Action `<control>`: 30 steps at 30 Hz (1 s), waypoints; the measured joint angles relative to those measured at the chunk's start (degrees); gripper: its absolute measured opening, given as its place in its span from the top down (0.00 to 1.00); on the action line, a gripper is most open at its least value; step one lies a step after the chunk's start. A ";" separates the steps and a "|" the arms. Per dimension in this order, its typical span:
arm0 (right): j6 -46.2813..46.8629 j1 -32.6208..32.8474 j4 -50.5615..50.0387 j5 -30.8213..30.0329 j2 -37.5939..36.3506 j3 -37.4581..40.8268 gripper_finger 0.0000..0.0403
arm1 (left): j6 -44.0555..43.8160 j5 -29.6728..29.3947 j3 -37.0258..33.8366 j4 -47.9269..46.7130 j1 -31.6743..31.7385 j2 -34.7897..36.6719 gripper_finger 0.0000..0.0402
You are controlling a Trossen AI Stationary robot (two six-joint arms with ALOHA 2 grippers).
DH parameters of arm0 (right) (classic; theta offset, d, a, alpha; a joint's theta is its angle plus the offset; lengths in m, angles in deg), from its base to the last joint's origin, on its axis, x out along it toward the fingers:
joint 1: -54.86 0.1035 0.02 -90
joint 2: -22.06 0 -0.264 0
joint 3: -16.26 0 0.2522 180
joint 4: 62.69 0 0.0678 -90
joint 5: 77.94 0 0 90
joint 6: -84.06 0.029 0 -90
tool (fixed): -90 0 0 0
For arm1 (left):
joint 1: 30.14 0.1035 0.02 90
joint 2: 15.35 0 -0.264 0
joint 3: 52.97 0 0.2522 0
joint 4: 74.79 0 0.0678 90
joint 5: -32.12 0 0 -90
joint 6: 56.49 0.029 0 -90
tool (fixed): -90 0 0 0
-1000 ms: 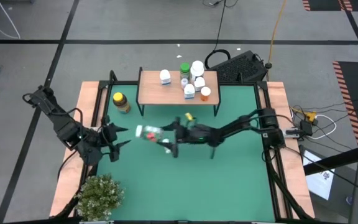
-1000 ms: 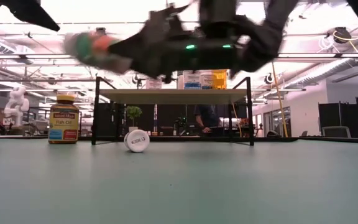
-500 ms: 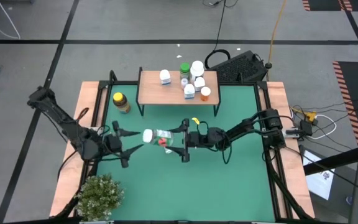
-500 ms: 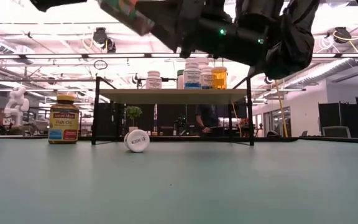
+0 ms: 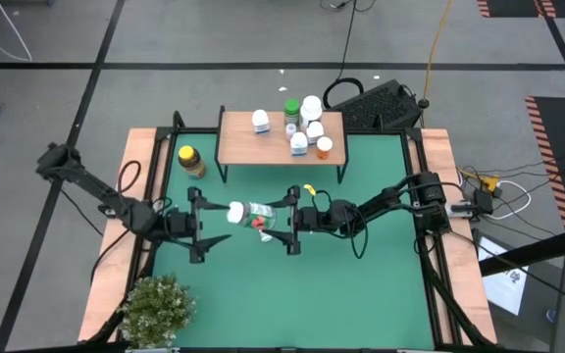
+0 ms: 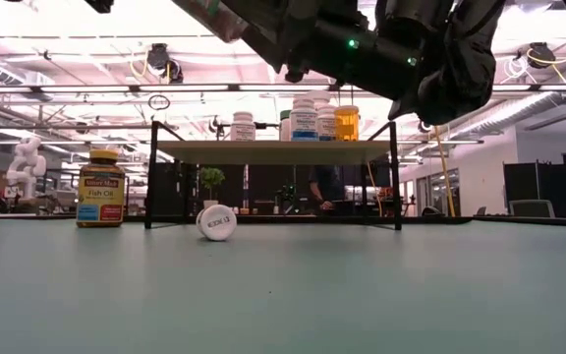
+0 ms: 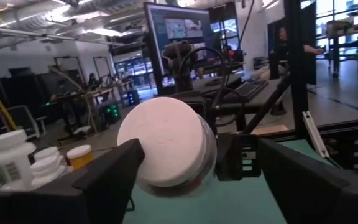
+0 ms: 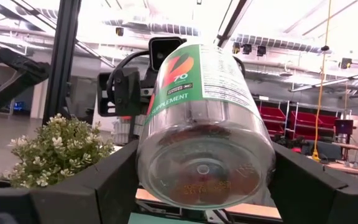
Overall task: Pick and place medicine bottles onto shelf by color
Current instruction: Put the white green medicine bottle on the shelf
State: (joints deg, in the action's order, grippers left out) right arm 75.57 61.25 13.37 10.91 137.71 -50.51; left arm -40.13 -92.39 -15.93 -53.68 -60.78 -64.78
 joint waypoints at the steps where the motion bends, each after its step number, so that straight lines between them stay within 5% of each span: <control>1: -0.02 0.00 0.02 0.02 0.00 0.00 0.28 | 0.02 1.23 0.00 0.02 0.64 0.00 0.16; 16: -0.97 0.11 0.12 2.34 0.00 -0.09 0.28 | 0.14 3.37 -0.11 -0.87 4.10 -0.16 0.20; 30: -5.00 0.07 -0.03 1.19 -1.48 -0.63 0.28 | -0.44 3.45 0.03 0.05 6.22 0.00 0.07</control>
State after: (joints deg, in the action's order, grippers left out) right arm 70.56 61.32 13.34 12.11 136.23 -51.15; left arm -40.57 -88.93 -15.89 -53.63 -54.56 -64.78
